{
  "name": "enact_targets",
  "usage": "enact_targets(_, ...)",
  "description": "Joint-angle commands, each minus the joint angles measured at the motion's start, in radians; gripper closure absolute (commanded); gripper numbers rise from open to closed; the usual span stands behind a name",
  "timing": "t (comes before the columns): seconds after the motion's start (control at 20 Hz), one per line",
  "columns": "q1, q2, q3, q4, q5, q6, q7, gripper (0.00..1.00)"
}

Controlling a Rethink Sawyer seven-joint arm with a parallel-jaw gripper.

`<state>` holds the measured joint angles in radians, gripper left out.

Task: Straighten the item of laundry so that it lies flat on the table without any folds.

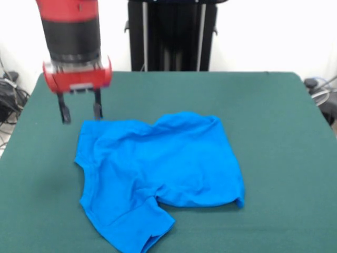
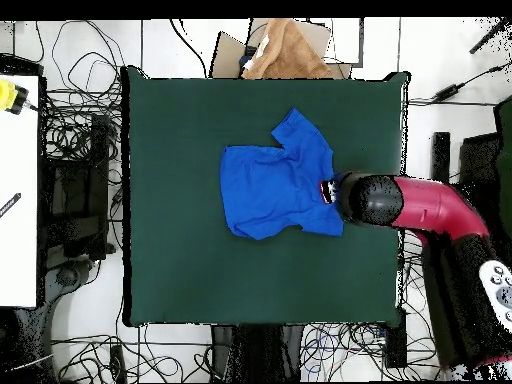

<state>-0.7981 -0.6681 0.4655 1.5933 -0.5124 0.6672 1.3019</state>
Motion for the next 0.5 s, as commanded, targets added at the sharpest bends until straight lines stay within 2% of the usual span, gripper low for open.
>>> enact_targets(0.05, 0.043, -0.156, 0.011, 0.095, 0.05, 0.135, 0.003, 0.0)
enact_targets(0.25, 0.04, -0.138, 0.011, 0.091, 0.045, 0.127, 0.0, 0.0)
enact_targets(0.5, 0.031, -0.047, 0.001, 0.057, 0.022, 0.119, -0.012, 0.0)
